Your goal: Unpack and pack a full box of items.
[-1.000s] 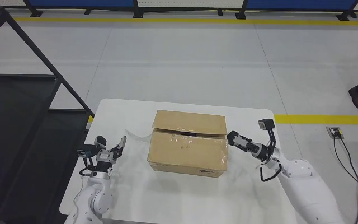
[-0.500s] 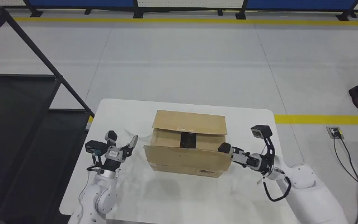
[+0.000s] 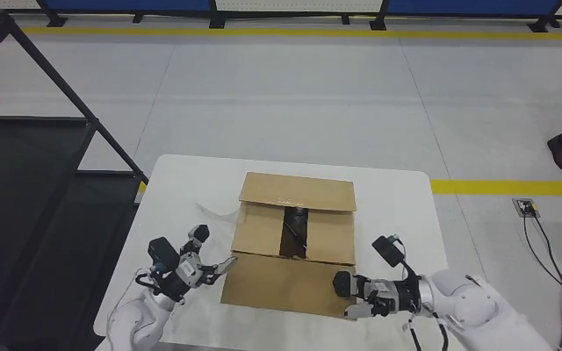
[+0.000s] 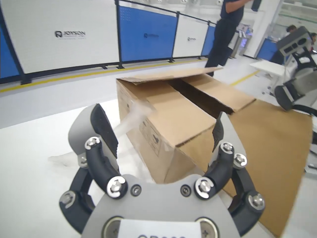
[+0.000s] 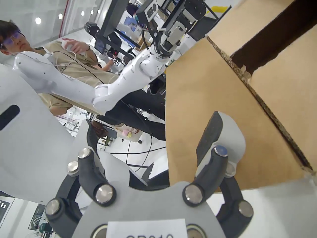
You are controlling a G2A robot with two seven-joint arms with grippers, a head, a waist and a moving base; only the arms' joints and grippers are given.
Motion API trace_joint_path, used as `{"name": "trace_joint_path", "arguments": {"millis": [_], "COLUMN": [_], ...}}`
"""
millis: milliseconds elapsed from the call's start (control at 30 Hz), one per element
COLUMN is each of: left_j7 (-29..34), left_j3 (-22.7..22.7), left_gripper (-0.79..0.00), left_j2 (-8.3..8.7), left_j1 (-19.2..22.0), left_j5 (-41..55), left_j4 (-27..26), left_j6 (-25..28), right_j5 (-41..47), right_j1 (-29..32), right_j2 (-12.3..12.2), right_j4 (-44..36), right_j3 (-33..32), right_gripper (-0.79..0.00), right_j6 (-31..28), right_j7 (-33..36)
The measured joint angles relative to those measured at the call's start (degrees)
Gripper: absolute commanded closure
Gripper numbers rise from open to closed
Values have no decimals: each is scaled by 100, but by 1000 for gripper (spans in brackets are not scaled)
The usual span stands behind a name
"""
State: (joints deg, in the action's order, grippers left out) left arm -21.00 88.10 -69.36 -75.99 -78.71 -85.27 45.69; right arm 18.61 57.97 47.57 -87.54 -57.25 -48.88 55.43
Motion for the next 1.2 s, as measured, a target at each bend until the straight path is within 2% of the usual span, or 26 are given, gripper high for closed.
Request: {"name": "trace_joint_path", "arguments": {"millis": [100, 167, 233, 367, 467, 700, 867, 967, 1200], "left_j7": [217, 321, 374, 432, 428, 430, 430, 459, 549], "left_j3": [18, -26, -53, -158, -200, -195, -195, -219, -221], "left_gripper": [-785, -785, -785, -785, -785, -785, -785, -785, -785], "left_j2": [52, 71, 82, 89, 98, 105, 105, 101, 127], "left_j1": [-37, -43, -34, 20, 54, 56, 56, 20, 9], "left_j5": [-372, -530, -607, -699, -664, -639, -640, -557, -340], "left_j4": [7, 37, 72, 154, 177, 171, 172, 103, 28], "left_j6": [115, 132, 88, -112, -150, -148, -148, -258, -295], "right_j5": [46, 415, 1121, 3203, 3785, 3347, 2618, 2565, 2520], "right_j1": [-180, -305, -406, -667, -696, -682, -878, -1055, -1460], "right_j2": [-111, -154, -162, -127, -124, -120, -42, 47, 339], "right_j4": [85, 189, 269, 645, 880, 752, 742, 863, 1297], "right_j3": [325, 465, 523, 421, 382, 366, 485, 575, 849], "right_gripper": [-785, -785, -785, -785, -785, -785, -785, -785, -785], "right_j6": [-153, -280, -295, -23, 29, 173, 1624, 2229, 2829], "right_j7": [-154, -281, -297, -75, -88, -229, -796, -1009, -1786]}}
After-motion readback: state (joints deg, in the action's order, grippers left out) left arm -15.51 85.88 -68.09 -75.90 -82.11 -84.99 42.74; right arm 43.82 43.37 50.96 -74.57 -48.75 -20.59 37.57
